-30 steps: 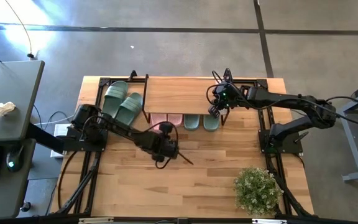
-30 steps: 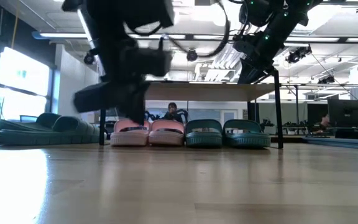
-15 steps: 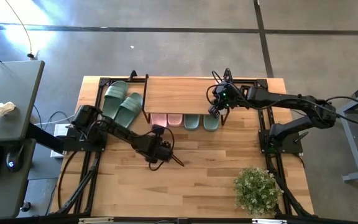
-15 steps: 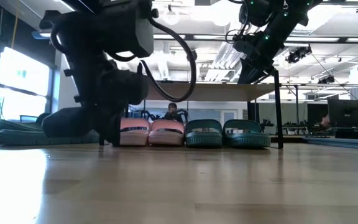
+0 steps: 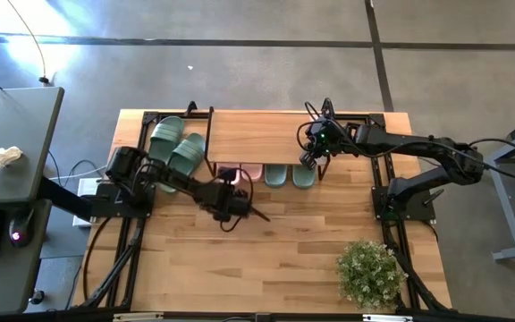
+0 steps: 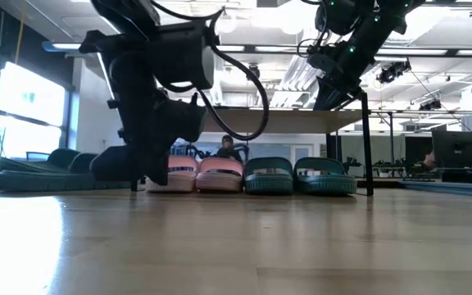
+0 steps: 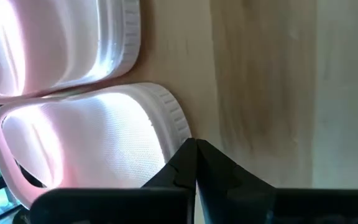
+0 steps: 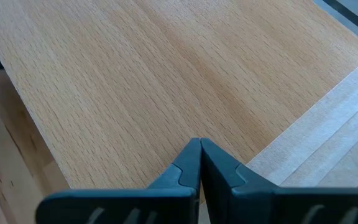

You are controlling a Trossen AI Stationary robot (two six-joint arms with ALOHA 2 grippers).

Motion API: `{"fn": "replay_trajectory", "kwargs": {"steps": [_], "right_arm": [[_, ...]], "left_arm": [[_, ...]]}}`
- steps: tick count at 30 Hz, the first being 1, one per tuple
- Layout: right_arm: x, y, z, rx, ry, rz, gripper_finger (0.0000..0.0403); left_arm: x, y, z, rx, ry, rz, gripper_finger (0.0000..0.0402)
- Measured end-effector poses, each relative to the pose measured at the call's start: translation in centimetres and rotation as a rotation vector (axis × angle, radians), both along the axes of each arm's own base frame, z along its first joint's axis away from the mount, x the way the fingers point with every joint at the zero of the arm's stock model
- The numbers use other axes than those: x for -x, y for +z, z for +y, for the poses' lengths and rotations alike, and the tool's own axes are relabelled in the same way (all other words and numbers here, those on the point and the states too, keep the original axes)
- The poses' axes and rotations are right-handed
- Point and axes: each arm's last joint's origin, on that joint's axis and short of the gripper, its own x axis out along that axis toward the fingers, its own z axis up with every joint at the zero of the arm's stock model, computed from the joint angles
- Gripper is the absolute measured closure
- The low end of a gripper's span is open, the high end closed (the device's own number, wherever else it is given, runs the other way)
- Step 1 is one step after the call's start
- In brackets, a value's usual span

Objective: Pick and place slides into the shelf
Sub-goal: Put the pink slide under the shelf, then adjust the green slide under the shelf

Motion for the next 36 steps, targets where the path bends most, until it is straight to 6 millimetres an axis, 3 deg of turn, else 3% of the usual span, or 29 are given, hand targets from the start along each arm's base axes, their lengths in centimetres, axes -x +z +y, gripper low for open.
{"fn": "replay_trajectory", "kwargs": {"steps": [21,30,36], "right_arm": [[0.0,0.0,0.0,0.004,0.006,0.003,0.0403],[0.0,0.0,0.0,0.004,0.006,0.003,0.0403],[0.0,0.0,0.0,0.005,0.008,0.003,0.0403]], "left_arm": [[-0.1,-0.1,0.7,-0.054,0.016,-0.003,0.0402],[-0.1,0.1,-2.3,-0.053,-0.051,-0.032,0.0402],[0.2,2.3,-5.5,-0.023,-0.069,-0.155,0.0402]]}}
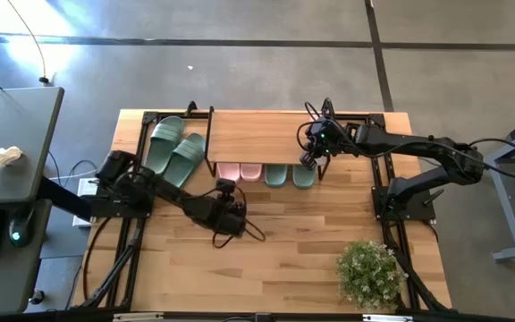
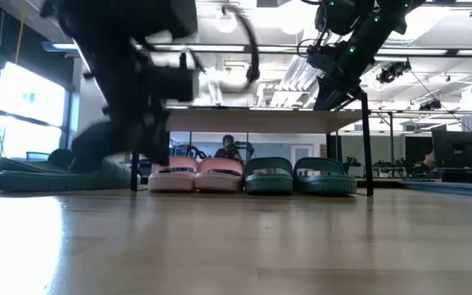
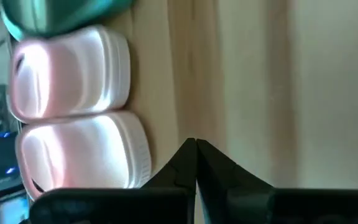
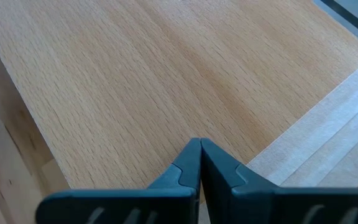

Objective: Pick and place slides into the shelf
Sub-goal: Adjust the green slide under the shelf

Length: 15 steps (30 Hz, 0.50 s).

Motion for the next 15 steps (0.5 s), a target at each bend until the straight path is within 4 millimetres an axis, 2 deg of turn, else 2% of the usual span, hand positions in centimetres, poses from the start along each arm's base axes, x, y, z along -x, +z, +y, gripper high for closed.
{"fn": "replay_trajectory", "kwargs": {"steps": [8,15], "right_arm": [[-0.1,0.2,-0.1,0.028,0.004,-0.017,0.0403],[0.7,1.4,0.2,0.068,-0.013,-0.054,0.0403]], "left_arm": [[-0.2,6.1,-3.5,0.009,-0.081,-0.136,0.0402],[0.5,10.3,-4.1,-0.016,-0.080,-0.170,0.0401]]}}
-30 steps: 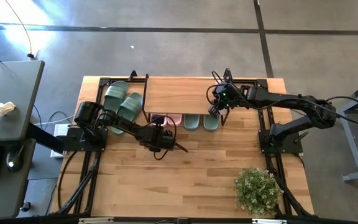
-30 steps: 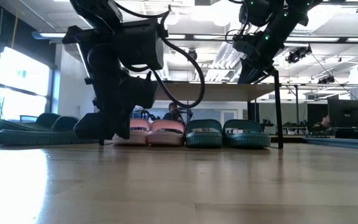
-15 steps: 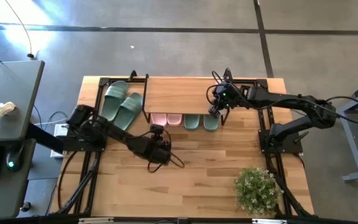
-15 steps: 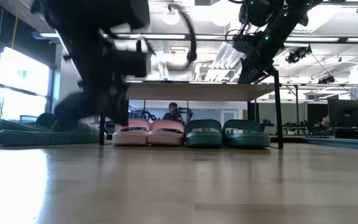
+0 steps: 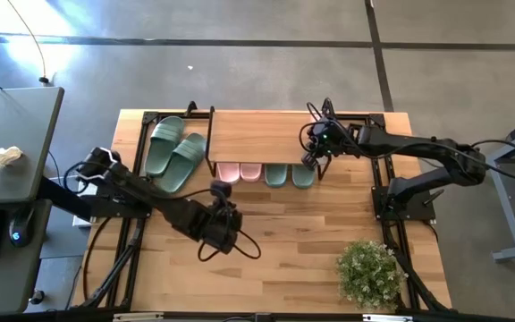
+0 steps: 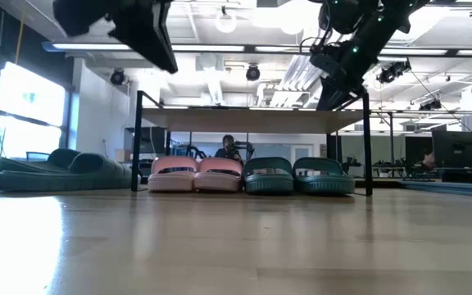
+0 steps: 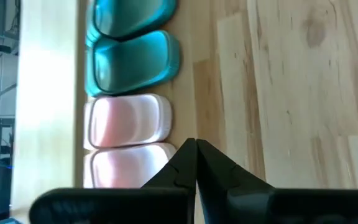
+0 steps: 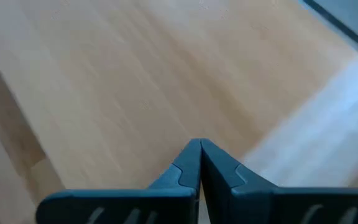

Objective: Pick and place slides into the shelf
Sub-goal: Adjust the green slide under the shelf

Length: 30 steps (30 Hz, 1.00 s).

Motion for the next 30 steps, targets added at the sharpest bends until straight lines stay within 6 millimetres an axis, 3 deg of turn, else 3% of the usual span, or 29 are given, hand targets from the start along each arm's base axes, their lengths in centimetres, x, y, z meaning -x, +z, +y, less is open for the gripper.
{"fn": "replay_trajectory", "kwargs": {"steps": [9,15,22,26,30], "right_arm": [[1.0,1.4,0.5,0.011,-0.003,-0.045,0.0403],[1.5,3.2,2.9,0.025,0.072,-0.135,0.0403],[1.9,4.2,8.6,0.020,0.165,-0.183,0.0403],[1.5,3.6,12.8,0.051,0.168,-0.191,0.0403],[0.2,1.7,16.2,0.020,0.142,-0.196,0.0403]], "left_arm": [[-0.2,2.4,0.0,0.007,0.001,-0.021,0.0402],[0.8,3.5,0.3,-0.012,0.046,0.056,0.0401],[2.6,3.6,1.0,-0.061,0.110,0.151,0.0402],[3.4,3.9,1.2,-0.041,0.077,0.127,0.0401],[4.4,3.7,1.5,-0.001,-0.002,0.119,0.0401]]}}
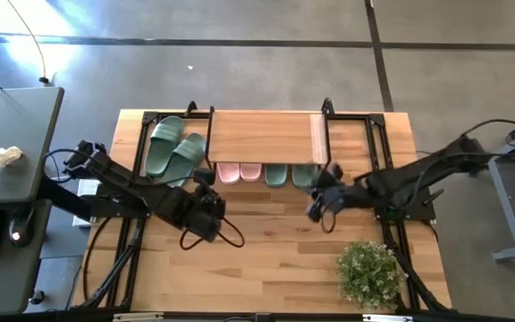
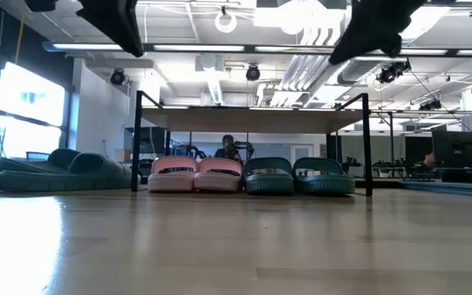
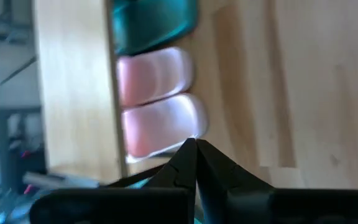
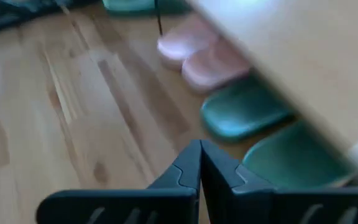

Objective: Pick and place slides into the shelf
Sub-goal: Adjust the green slide under the shelf

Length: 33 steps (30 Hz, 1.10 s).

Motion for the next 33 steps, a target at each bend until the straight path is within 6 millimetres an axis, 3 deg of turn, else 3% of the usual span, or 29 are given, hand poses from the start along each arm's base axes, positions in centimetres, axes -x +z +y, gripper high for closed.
{"fn": "replay_trajectory", "kwargs": {"steps": [4,9,14,18,24,33], "right_arm": [[-2.1,-3.5,2.2,-0.049,-0.073,0.051,0.0403],[-5.6,-7.8,3.6,-0.104,-0.176,-0.017,0.0403],[-8.7,-11.5,3.1,-0.129,-0.273,-0.113,0.0403],[-10.2,-14.0,2.4,-0.150,-0.337,-0.154,0.0403],[-11.0,-15.7,0.7,-0.172,-0.441,-0.181,0.0403],[-11.2,-16.0,-2.1,-0.178,-0.525,-0.149,0.0403]], "left_arm": [[1.2,-0.9,0.2,0.102,-0.105,-0.035,0.0401],[2.2,-2.8,0.1,0.234,-0.224,-0.115,0.0402],[2.5,-4.3,0.1,0.271,-0.275,-0.101,0.0402],[2.4,-4.9,0.1,0.264,-0.297,-0.071,0.0402],[2.2,-4.7,0.0,0.264,-0.327,-0.090,0.0402],[2.2,-4.7,0.0,0.250,-0.352,-0.078,0.0402]]}}
